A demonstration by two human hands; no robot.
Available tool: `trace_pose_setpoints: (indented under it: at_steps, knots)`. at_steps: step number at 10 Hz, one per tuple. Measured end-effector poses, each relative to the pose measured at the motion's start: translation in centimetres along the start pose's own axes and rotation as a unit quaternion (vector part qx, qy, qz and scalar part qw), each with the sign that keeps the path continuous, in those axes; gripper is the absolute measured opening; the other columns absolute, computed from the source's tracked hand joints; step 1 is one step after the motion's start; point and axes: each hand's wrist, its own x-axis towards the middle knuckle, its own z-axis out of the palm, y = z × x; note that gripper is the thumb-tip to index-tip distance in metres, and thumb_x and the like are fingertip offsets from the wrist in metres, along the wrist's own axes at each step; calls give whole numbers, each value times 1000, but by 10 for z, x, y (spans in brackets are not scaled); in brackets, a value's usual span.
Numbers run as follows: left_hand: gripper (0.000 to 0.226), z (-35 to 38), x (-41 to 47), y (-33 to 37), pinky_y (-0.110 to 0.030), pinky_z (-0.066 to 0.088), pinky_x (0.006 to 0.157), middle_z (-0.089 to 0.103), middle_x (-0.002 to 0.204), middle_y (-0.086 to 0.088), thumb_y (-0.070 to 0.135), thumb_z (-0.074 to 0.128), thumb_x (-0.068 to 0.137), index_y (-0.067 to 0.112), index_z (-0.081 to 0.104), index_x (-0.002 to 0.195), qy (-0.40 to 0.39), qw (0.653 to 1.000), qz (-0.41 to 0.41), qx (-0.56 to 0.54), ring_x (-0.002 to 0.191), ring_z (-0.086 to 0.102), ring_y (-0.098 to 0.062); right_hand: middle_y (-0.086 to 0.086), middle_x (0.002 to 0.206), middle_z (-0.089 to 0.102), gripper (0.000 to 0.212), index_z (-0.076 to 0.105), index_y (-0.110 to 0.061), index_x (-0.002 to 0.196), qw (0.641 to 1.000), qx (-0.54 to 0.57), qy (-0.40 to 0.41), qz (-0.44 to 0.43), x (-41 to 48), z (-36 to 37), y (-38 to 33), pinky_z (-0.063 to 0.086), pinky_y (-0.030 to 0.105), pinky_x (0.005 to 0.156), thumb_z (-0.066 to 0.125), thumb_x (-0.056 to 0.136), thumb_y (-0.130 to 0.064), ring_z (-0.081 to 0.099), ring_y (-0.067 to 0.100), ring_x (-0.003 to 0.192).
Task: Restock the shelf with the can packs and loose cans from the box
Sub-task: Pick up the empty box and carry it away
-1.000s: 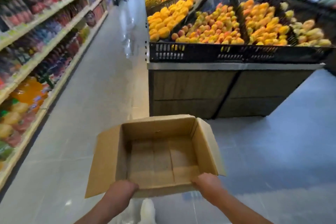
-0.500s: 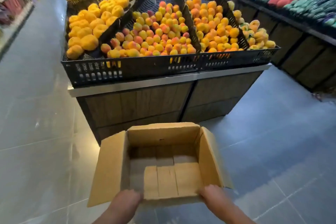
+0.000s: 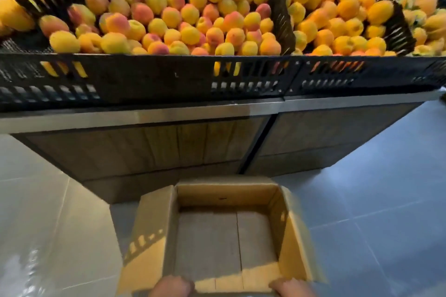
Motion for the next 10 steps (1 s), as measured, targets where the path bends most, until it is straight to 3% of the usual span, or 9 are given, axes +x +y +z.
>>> trace_pose_setpoints:
  at_steps: [1,2,3,4,5,6,7,8,10]
  knots:
    - [40,6,74,12,-35,37,107,47,147,-3,32,28,104,26,51,136,78,988,-20,-132,134,47,-18,-6,140,55,36,64,-38,122,981,-73,4,-178,96,-12,12,33,26,112,44,97,-54,50,11,130]
    - [65,18,146,13,-29,40,104,51,144,-6,60,37,89,22,48,140,48,993,-74,-77,131,50,-18,-4,145,50,33,58,-35,130,977,-122,-28,-174,167,-31,-4,32,32,116,37,104,-38,45,17,136]
    - [55,51,227,14,-26,42,105,50,145,-4,51,45,96,24,44,144,20,996,-12,88,130,51,-19,-1,149,47,41,44,-33,144,947,-225,-10,-229,233,-30,-3,37,39,113,29,106,-29,47,21,136]
    - [44,63,288,29,-42,44,106,50,145,-9,29,33,102,23,42,145,-9,999,-25,48,129,53,-28,7,134,60,41,46,-35,136,917,-310,14,-251,299,-13,5,51,43,98,34,100,-19,62,27,119]
    - [40,75,334,31,-45,52,90,66,121,-16,9,46,92,14,53,130,3,993,3,122,112,64,-34,10,120,64,38,46,-30,131,910,-317,35,-265,354,8,15,51,40,87,35,97,-17,65,30,110]
    - [37,83,368,34,-24,51,42,69,60,-3,23,89,43,22,72,75,54,981,35,180,53,69,-15,2,116,67,30,48,-31,127,915,-299,73,-259,399,24,22,49,33,79,38,100,-25,66,27,106]
    - [36,87,400,31,-19,50,44,68,60,-2,26,89,42,25,72,74,69,980,32,183,53,68,-10,-2,115,68,29,49,-35,128,918,-271,95,-273,438,38,24,51,33,82,39,101,-31,67,21,105]
    - [34,92,425,28,-35,53,89,67,118,-11,8,52,93,15,59,126,89,981,10,173,108,66,-27,-3,116,68,30,48,-39,129,922,-252,113,-271,463,42,19,51,32,81,37,101,-40,67,20,104]
    - [37,114,459,27,-37,52,90,65,121,-10,7,49,94,17,58,128,83,982,-25,165,111,64,-28,-6,118,67,29,54,-37,126,918,-230,137,-293,495,54,21,53,32,83,42,99,-35,67,18,104]
